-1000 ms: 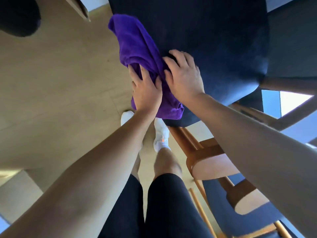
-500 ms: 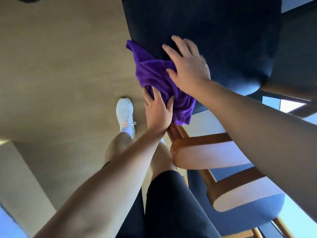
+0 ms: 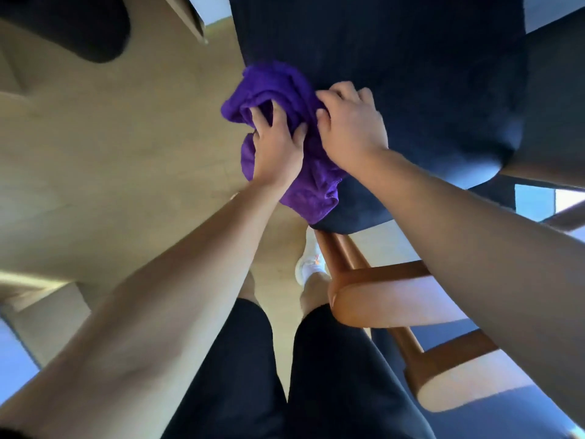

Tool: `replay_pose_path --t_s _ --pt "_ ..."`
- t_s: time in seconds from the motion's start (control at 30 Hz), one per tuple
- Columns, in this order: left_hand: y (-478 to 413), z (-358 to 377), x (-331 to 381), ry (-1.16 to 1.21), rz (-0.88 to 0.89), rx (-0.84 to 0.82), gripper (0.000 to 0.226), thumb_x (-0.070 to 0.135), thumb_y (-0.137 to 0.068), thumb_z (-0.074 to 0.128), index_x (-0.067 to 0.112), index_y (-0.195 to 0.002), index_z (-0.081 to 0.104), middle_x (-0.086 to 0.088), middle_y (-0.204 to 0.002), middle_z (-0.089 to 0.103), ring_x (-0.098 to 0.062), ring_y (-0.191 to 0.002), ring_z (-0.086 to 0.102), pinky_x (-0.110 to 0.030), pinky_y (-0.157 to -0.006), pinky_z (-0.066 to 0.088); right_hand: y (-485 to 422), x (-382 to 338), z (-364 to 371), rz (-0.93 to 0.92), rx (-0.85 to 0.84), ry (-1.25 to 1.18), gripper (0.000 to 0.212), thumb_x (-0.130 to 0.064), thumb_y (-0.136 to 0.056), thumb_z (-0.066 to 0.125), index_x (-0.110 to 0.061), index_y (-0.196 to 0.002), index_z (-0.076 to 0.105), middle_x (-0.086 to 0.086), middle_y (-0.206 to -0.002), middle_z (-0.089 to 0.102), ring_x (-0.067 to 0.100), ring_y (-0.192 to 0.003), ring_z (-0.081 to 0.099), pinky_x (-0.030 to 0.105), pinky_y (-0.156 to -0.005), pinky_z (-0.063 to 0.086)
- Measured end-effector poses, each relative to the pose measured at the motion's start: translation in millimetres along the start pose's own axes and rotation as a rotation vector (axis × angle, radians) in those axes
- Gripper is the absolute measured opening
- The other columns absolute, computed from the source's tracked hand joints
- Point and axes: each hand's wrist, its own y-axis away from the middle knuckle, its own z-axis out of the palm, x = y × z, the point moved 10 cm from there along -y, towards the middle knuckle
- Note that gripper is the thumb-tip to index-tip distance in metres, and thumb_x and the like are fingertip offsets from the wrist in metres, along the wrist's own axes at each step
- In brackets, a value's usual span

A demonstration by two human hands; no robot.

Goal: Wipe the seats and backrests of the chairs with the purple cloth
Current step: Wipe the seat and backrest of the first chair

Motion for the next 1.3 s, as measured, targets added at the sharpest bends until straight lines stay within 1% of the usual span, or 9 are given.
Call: replay_pose_path --t_s 0.13,0.33,0.47,0.53,0.73,0.9,1.0,1.13,1.3 --pt "-3 -9 1 0.029 0.041 -0.03 0.042 0.024 -0.098 0.056 0.003 -0.133 0.047 -0.022 -0.14 0.034 -0.038 -0.125 0.042 -0.04 -0.107 0.037 5 -10 4 0.166 0.021 -0.145 0.045 -0.045 -0.1 0.048 -0.021 -0.138 0.049 0.003 -0.139 0.045 0.029 -0.122 0.043 0.045 -0.096 0.045" --pt "-5 -40 14 -0.109 0.251 -0.111 0.049 0.02 -0.093 0.064 0.004 -0.137 0.048 -0.02 -0.123 0.045 -0.032 -0.112 0.049 -0.035 -0.1 0.041 10 -6 12 0.456 0.162 -0.478 0.034 -0.021 -0.096 0.058 -0.019 -0.13 0.057 0.006 -0.127 0.055 0.028 -0.114 0.053 0.042 -0.096 0.046" --pt "-20 -53 52 -0.219 0.438 -0.163 0.052 0.017 -0.094 0.061 0.006 -0.143 0.045 -0.018 -0.124 0.044 -0.031 -0.115 0.049 -0.036 -0.1 0.041 18 -3 2 0.669 0.361 -0.67 0.028 -0.01 -0.097 0.049 -0.011 -0.122 0.061 0.011 -0.119 0.056 0.026 -0.104 0.056 0.02 -0.079 0.037" --pt "-26 -52 72 -0.273 0.51 -0.231 0.055 0.018 -0.094 0.061 0.006 -0.145 0.043 -0.018 -0.128 0.042 -0.032 -0.119 0.047 -0.035 -0.103 0.038 24 6 -11 0.756 0.449 -0.685 0.029 -0.007 -0.098 0.046 -0.009 -0.123 0.061 0.014 -0.12 0.054 0.028 -0.104 0.055 0.017 -0.078 0.033" --pt "-33 -38 124 -0.384 0.694 -0.378 0.055 0.02 -0.099 0.048 0.01 -0.151 0.035 -0.013 -0.144 0.033 -0.03 -0.128 0.036 -0.03 -0.106 0.03 46 48 -51 0.963 0.645 -0.619 0.032 -0.008 -0.098 0.041 -0.01 -0.125 0.059 0.013 -0.128 0.048 0.032 -0.112 0.051 0.035 -0.097 0.041" --pt "-44 -16 157 -0.438 0.835 -0.504 0.064 0.003 -0.094 0.046 0.015 -0.154 0.03 -0.011 -0.155 0.022 -0.029 -0.134 0.029 -0.029 -0.112 0.03 65 64 -56 1.145 0.683 -0.451 0.04 -0.015 -0.096 0.046 -0.019 -0.135 0.052 0.007 -0.139 0.044 0.029 -0.121 0.042 0.035 -0.101 0.035" --pt "-59 -23 158 -0.403 0.823 -0.485 0.063 0.005 -0.095 0.053 0.019 -0.153 0.034 -0.01 -0.152 0.029 -0.024 -0.136 0.034 -0.018 -0.108 0.027 59 43 -45 1.077 0.684 -0.468 0.049 -0.015 -0.091 0.05 -0.015 -0.141 0.048 0.009 -0.146 0.039 0.03 -0.132 0.037 0.037 -0.109 0.031" --pt "-72 -32 150 -0.431 0.817 -0.405 0.052 0.024 -0.096 0.06 0.012 -0.144 0.045 -0.011 -0.134 0.045 -0.025 -0.123 0.048 -0.034 -0.104 0.042 25 9 -16 0.943 0.617 -0.608 0.046 -0.016 -0.097 0.049 -0.01 -0.142 0.049 0.015 -0.152 0.038 0.036 -0.142 0.029 0.044 -0.118 0.023" --pt "-92 -18 149 -0.58 0.828 -0.418 0.046 0.033 -0.099 0.056 0.014 -0.14 0.047 -0.01 -0.132 0.047 -0.029 -0.109 0.058 -0.036 -0.085 0.049 0 -2 10 1.054 0.587 -0.589 0.056 -0.045 -0.097 0.042 -0.03 -0.15 0.04 0.004 -0.164 0.02 0.032 -0.153 0.004 0.052 -0.122 0.004"
